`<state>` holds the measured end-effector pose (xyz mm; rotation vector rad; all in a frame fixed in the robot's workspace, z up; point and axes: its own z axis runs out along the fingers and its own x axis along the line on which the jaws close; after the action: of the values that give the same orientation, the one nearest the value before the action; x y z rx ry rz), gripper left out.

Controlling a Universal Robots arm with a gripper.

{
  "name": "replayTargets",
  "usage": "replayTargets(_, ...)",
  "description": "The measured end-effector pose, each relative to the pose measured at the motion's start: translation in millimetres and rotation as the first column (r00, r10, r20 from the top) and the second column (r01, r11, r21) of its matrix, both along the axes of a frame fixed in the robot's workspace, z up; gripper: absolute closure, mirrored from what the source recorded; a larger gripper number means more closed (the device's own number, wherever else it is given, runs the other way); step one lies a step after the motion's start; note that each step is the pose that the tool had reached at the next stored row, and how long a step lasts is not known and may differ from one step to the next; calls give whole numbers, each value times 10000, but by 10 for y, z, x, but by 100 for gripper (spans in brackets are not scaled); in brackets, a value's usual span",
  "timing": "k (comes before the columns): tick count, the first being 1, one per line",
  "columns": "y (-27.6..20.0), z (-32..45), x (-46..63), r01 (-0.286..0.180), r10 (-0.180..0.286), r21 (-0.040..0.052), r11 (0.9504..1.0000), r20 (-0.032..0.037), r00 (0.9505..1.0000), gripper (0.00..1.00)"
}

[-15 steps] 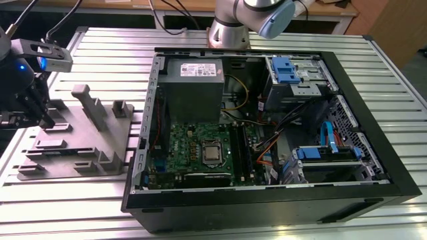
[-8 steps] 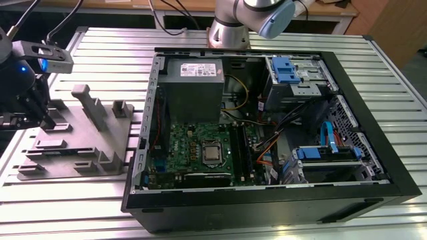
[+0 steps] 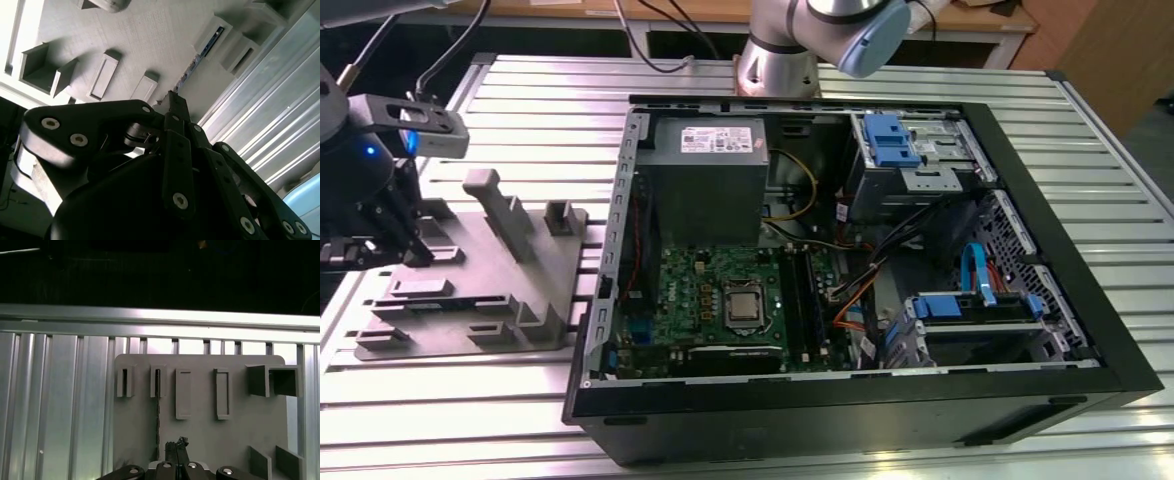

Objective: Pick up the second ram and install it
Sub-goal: 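Pick up the second ram and move it above second insertion slot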

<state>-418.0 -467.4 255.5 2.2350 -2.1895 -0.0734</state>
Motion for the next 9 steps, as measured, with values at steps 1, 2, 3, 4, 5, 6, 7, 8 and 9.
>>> replayTargets(1,-12,-8,0,-2,2,-1,10000,-1,10000,90)
replayTargets(2,-27,-17,0,-5,5,0,10000,0,10000,90)
replayTargets(3,-42,-27,0,-8,8,1,10000,1,10000,90)
replayTargets(4,-56,-36,0,-11,11,1,10000,0,10000,90)
replayTargets(5,-66,-44,0,-13,13,1,10000,1,10000,90)
replayTargets(6,-71,-51,0,-14,14,1,10000,1,10000,90)
replayTargets(7,-74,-59,0,-17,17,3,10000,1,10000,90)
replayTargets(8,-76,-70,0,-24,24,11,10000,1,10000,90)
replayTargets(9,-78,-83,0,-34,34,21,10000,2,10000,90)
